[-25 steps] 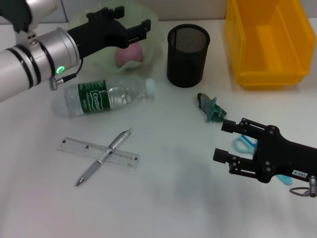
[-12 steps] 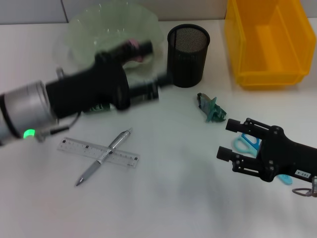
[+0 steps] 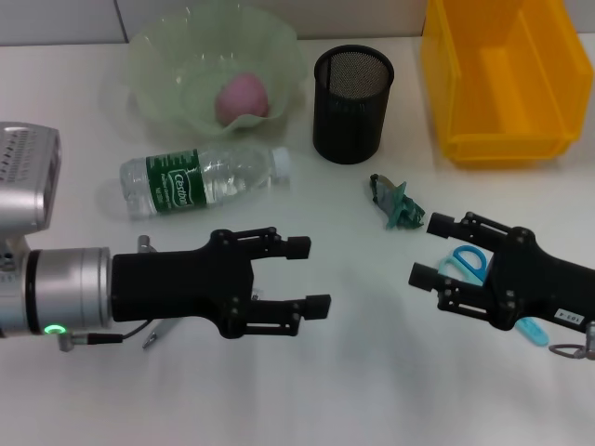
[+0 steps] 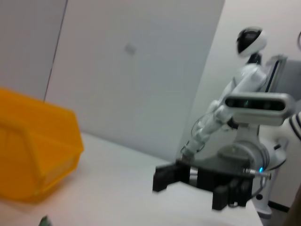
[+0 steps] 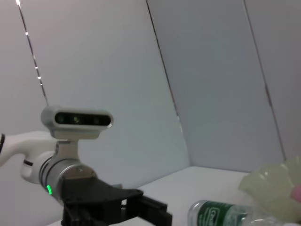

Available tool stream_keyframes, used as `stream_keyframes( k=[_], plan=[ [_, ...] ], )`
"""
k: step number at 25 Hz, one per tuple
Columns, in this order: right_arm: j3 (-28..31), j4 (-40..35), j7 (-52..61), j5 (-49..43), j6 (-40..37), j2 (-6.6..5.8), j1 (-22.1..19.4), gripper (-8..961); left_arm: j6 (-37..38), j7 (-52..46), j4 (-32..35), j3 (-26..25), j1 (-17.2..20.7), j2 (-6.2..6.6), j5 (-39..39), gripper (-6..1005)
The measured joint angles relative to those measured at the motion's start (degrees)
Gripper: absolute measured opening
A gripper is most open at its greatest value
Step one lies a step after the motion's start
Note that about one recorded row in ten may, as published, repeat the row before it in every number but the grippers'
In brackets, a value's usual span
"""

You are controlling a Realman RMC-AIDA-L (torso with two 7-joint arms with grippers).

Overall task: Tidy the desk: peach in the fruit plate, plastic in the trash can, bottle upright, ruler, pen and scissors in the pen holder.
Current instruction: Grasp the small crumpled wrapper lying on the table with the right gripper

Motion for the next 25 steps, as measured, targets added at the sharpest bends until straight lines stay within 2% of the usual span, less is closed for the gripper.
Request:
stream_keyframes(
  k=[4,8,10,12,17,19,20,21,23,24,25],
  plan=[
    [3.59,-0.03,0.05,0.00,0.60,-0.07,0.01,762,0.24,0.35,0.23,-2.60,0.32,0.07,1.27,797],
    [6.31,0.24,0.47,0.00,1.83,0.04,-0.23,762,-0.21,1.27,0.18,-2.80,0.43,-0.01,1.33,797],
    [7.73,0.50,1.56,0.00,3.30,0.06,-0.33,762,-0.48,1.44,0.09,-2.83,0.43,-0.01,1.36,796],
    [11.78,0.66,4.28,0.00,7.49,0.07,-0.13,762,-0.87,1.46,0.07,-2.88,0.39,-0.02,1.38,796],
    [12.81,-1.71,10.77,-0.11,10.49,-0.08,1.58,762,-1.60,1.46,0.13,-2.88,-0.09,-0.14,1.43,795],
    [10.26,-6.61,18.82,-0.55,12.21,-0.08,3.63,762,-2.21,1.46,0.22,-2.87,-0.46,-0.27,1.46,795],
    [10.26,-6.61,18.82,-0.55,12.21,-0.08,3.63,762,-2.21,1.46,0.22,-2.87,-0.46,-0.27,1.46,795],
    [6.22,-10.69,25.39,-0.66,12.90,-0.08,4.78,762,-2.34,1.46,0.25,-2.87,-0.60,-0.30,1.46,795],
    [4.35,-12.55,28.37,-0.66,13.19,-0.10,5.21,761,-2.49,1.46,0.28,-2.86,-0.74,-0.34,1.47,794],
    [-3.02,-18.74,37.83,-1.31,14.18,-0.26,5.81,761,-2.80,1.46,0.30,-2.87,-1.21,-0.39,1.48,794],
    [-3.02,-18.74,37.83,-1.31,14.18,-0.26,5.81,761,-2.87,1.46,0.31,-2.87,-1.41,-0.40,1.48,794]
  ],
)
